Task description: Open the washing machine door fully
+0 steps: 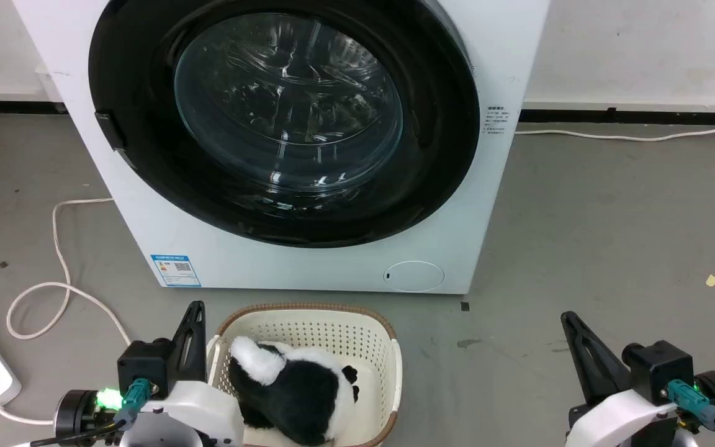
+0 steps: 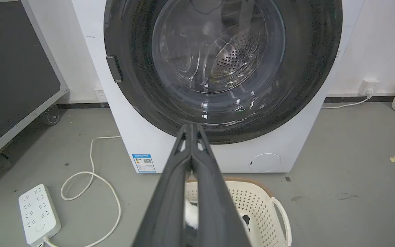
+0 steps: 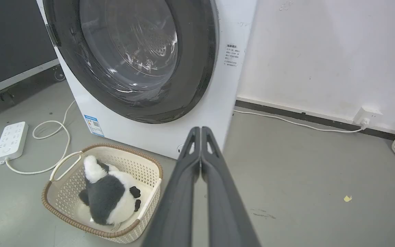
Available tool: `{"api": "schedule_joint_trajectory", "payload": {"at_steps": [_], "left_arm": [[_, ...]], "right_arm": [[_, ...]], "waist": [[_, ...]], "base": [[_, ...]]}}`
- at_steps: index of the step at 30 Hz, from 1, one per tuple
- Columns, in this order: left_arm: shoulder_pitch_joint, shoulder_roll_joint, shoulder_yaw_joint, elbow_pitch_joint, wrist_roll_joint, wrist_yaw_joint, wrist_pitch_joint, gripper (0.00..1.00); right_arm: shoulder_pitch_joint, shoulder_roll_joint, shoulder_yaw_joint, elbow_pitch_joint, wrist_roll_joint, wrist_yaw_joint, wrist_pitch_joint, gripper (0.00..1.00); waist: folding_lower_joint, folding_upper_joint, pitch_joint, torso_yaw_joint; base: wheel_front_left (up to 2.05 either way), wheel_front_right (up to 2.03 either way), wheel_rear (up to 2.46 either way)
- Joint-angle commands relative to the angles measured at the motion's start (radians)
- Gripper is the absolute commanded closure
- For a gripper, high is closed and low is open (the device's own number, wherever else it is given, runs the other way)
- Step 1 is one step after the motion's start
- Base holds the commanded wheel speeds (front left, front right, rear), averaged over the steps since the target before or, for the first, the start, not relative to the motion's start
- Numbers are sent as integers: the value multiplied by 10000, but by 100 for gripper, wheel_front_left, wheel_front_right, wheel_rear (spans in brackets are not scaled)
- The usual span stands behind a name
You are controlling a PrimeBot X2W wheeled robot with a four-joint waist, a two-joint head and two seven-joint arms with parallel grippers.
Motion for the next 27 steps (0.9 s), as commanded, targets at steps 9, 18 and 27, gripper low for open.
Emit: {"api": "schedule_joint_trajectory", "payload": {"at_steps": [9, 18, 27], "left_arm": [[180, 24, 5, -43, 89, -41, 3, 100], [180, 24, 5, -43, 89, -41, 3, 100], [180, 24, 5, -43, 89, -41, 3, 100]], "right_arm": [[-119, -1, -7, 24, 45, -9, 3, 100], [-119, -1, -7, 24, 45, -9, 3, 100], [-119, -1, -7, 24, 45, -9, 3, 100]], "waist": [[0, 0, 0, 0], [0, 0, 0, 0], [0, 0, 0, 0]], "base": [[0, 0, 0], [0, 0, 0], [0, 0, 0]]}}
